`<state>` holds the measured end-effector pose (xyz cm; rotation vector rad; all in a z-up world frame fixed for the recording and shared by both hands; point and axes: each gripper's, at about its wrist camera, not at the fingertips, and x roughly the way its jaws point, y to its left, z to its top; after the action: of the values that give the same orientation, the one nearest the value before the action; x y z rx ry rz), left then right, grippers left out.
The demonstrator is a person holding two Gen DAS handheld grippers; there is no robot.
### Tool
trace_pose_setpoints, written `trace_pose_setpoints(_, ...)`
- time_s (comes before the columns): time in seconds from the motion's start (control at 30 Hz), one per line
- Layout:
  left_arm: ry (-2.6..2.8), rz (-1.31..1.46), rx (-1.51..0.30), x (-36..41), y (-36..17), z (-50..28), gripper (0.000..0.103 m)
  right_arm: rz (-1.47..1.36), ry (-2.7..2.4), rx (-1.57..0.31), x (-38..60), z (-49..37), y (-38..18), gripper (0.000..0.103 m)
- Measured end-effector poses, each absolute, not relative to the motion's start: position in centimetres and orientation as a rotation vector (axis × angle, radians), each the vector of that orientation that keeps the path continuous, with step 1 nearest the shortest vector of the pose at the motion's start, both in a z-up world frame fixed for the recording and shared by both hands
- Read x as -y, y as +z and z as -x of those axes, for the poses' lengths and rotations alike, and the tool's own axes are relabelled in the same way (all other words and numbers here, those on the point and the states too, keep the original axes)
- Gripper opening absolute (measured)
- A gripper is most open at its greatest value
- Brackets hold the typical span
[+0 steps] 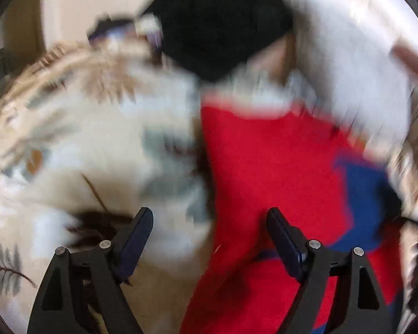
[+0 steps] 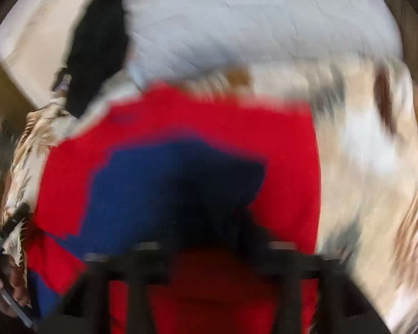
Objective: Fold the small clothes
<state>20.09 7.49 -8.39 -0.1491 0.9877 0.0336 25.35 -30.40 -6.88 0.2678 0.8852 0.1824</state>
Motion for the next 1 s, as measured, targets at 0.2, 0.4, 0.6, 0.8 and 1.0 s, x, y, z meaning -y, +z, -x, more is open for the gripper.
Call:
trace_pose_setpoints(0.2, 0.05, 0.116, -0.924, -7.2, -8.5, -19.6, 0.087, -0.453, 0.237, -0.75, 32.5, -22.5, -3.2, 0.071)
trace_pose_setpoints(0.4, 0.051, 0.141, -0.907, -7.4, -7.7, -18.6, 0.087, -0.54, 0.17, -0.828, 33.8, -23.0, -5.9, 0.078)
trace_pose_setpoints(0.6, 0.056, 0.155, -0.897, -7.6, -8.6, -19.0, 0.091, -0.575, 0.217, -0.872, 33.3, -24.0, -6.9, 0.074)
trace_pose_setpoints(0.8, 0.05, 0.167, -0.892, -7.8, -8.5, -18.9, 0.091, -0.566, 0.175, -0.928, 32.9, -25.7, -6.2, 0.006)
trace_pose_setpoints(1.0, 0.058, 0.199, -0.805, -7.7, -4.9, -17.8, 0.091, -0.566, 0.156, -0.967, 33.4, -24.1, -6.2, 0.011)
